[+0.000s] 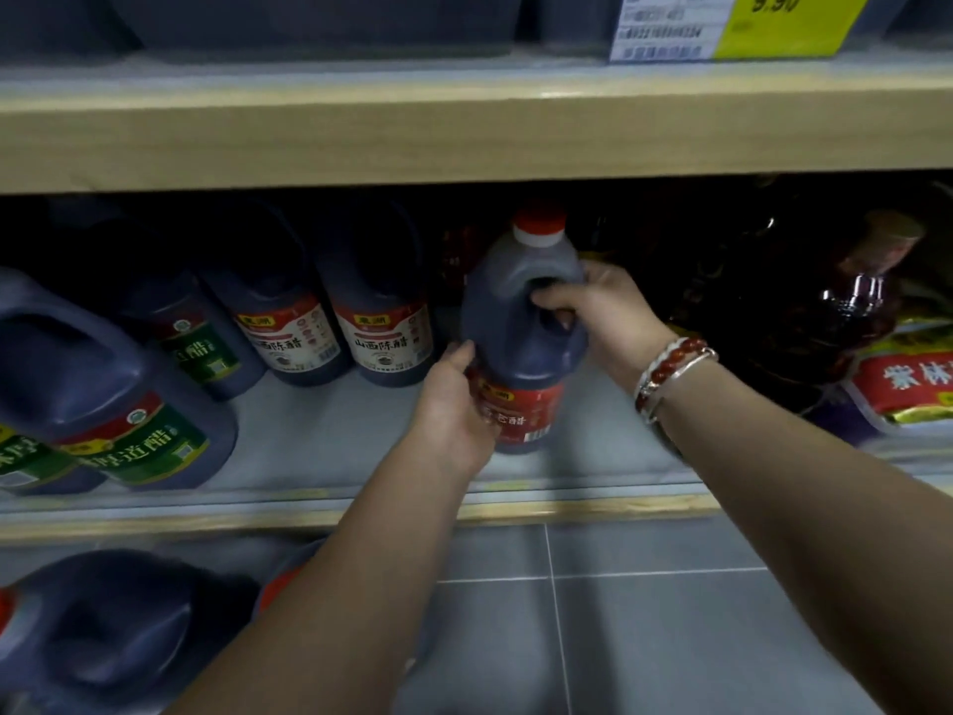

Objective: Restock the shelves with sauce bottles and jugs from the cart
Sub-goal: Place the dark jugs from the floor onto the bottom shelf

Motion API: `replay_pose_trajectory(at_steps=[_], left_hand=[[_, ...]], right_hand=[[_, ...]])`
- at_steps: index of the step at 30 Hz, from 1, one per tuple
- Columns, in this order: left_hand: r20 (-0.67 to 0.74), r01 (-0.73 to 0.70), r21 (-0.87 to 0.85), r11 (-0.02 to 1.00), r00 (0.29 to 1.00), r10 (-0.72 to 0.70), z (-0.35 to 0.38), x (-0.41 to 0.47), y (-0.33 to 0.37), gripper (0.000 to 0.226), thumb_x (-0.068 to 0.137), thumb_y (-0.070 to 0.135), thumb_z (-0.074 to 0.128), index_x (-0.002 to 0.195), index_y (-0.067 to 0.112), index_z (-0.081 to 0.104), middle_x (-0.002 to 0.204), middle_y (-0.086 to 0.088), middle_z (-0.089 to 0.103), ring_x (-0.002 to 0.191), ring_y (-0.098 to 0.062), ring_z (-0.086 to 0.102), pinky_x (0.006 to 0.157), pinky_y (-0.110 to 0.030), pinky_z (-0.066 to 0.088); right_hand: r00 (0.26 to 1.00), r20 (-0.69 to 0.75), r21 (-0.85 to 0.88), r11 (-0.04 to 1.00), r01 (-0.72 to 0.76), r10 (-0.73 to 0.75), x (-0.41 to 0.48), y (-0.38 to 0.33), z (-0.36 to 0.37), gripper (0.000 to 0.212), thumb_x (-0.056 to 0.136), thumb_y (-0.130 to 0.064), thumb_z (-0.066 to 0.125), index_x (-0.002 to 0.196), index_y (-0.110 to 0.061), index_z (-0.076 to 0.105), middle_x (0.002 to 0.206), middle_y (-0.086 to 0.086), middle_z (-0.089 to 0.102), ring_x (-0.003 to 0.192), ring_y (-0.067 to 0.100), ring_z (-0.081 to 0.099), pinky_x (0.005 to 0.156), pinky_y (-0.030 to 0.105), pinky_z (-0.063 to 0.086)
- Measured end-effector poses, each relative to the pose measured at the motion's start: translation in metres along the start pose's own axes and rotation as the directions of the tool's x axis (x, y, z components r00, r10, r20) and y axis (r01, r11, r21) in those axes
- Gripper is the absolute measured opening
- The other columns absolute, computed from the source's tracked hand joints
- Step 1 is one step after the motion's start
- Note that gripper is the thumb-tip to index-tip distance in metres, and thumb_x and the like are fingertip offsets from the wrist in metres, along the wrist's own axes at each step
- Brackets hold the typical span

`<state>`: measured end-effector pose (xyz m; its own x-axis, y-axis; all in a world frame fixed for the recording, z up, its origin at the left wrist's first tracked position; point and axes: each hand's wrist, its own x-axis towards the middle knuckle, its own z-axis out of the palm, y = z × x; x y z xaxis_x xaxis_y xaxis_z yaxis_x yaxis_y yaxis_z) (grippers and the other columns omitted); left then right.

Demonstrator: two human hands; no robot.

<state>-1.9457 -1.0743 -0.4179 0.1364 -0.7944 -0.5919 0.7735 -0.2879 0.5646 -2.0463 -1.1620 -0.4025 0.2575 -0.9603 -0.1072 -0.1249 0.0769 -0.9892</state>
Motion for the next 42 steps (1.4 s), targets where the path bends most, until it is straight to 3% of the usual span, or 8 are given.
replay_pose_trajectory(at_steps=[2,6,13,19,26,31,36,42], left_hand=[[-0.037,-0.053,0.082,0.995,0.998,0.056,-0.010,0.008,0.000,0.035,0.100,0.013,0.034,0.131,0.022,0.047,0.116,0.001,0.061,0.075,-0.012,0.054,0.063,-0.025,0.044],[-0.019,-0.067,0.381,0.922,0.997,0.080,-0.033,0.026,-0.009,0.065,0.093,-0.007,0.033,0.143,0.034,0.030,0.116,0.005,0.061,0.080,-0.018,0.057,0.064,-0.025,0.044],[0.039,-0.120,0.386,0.915,0.993,0.114,-0.030,0.041,-0.025,0.071,0.089,-0.013,0.035,0.137,0.039,0.032,0.120,-0.001,0.058,0.092,-0.022,0.060,0.067,-0.025,0.054],[-0.023,-0.241,0.233,0.942,0.967,0.253,-0.021,0.071,-0.036,0.090,0.079,-0.023,0.040,0.149,0.025,0.010,0.144,-0.009,0.044,0.125,-0.029,0.051,0.084,-0.033,0.053],[0.047,-0.300,0.375,0.877,0.951,0.306,-0.026,0.090,-0.035,0.087,0.070,-0.023,0.039,0.145,0.020,0.028,0.117,0.003,0.059,0.117,-0.021,0.054,0.098,-0.035,0.046],[0.004,-0.257,0.395,0.882,0.960,0.279,-0.022,0.099,-0.017,0.078,0.080,-0.017,0.041,0.141,0.028,0.025,0.125,0.005,0.053,0.104,-0.007,0.052,0.077,-0.018,0.040],[0.009,-0.233,0.453,0.860,0.966,0.257,-0.025,0.108,-0.011,0.064,0.084,-0.010,0.045,0.118,0.043,0.032,0.099,0.021,0.057,0.093,0.002,0.050,0.095,-0.031,0.026],[-0.009,-0.207,0.438,0.875,0.972,0.235,-0.023,0.114,-0.013,0.080,0.083,-0.007,0.048,0.144,0.039,0.024,0.125,0.014,0.050,0.118,-0.011,0.041,0.099,-0.033,0.024]], right_hand=[[0.995,-0.097,-0.066,0.998,0.003,-0.009,-0.005,0.017,0.004,0.006,0.081,-0.012,0.063,0.086,-0.011,0.061,0.084,0.011,0.068,0.082,0.021,0.064,0.077,0.035,0.051],[0.953,-0.230,0.027,0.980,-0.196,0.197,-0.029,0.054,0.012,0.054,0.076,-0.042,0.064,0.123,-0.024,0.045,0.119,0.008,0.057,0.099,0.025,0.060,0.084,0.042,0.052],[0.968,-0.124,0.194,0.962,-0.191,0.217,-0.003,0.052,0.003,0.022,0.094,-0.026,0.050,0.115,-0.020,0.049,0.092,-0.006,0.063,0.075,0.007,0.059,0.065,0.029,0.056],[0.953,-0.004,0.408,0.871,-0.274,0.302,0.010,0.079,0.016,0.047,0.091,-0.032,0.053,0.136,-0.028,0.040,0.127,0.002,0.061,0.106,0.025,0.063,0.076,0.036,0.055],[0.949,0.076,0.396,0.864,-0.311,0.306,0.042,0.074,0.019,0.030,0.095,-0.034,0.045,0.124,-0.028,0.047,0.092,-0.014,0.060,0.085,0.009,0.059,0.070,0.025,0.051],[0.951,0.113,0.302,0.901,-0.310,0.290,0.063,0.067,0.026,0.027,0.096,-0.032,0.041,0.122,-0.028,0.047,0.086,-0.016,0.056,0.075,0.000,0.053,0.062,0.020,0.045],[0.947,0.117,0.274,0.907,-0.320,0.299,0.079,0.071,0.026,0.046,0.094,-0.044,0.040,0.136,-0.026,0.041,0.128,-0.005,0.055,0.115,0.014,0.053,0.091,0.034,0.048],[0.917,0.159,0.228,0.890,-0.394,0.365,0.082,0.077,0.020,0.057,0.092,-0.058,0.029,0.141,-0.029,0.034,0.146,-0.003,0.042,0.130,0.026,0.044,0.106,0.040,0.029]])
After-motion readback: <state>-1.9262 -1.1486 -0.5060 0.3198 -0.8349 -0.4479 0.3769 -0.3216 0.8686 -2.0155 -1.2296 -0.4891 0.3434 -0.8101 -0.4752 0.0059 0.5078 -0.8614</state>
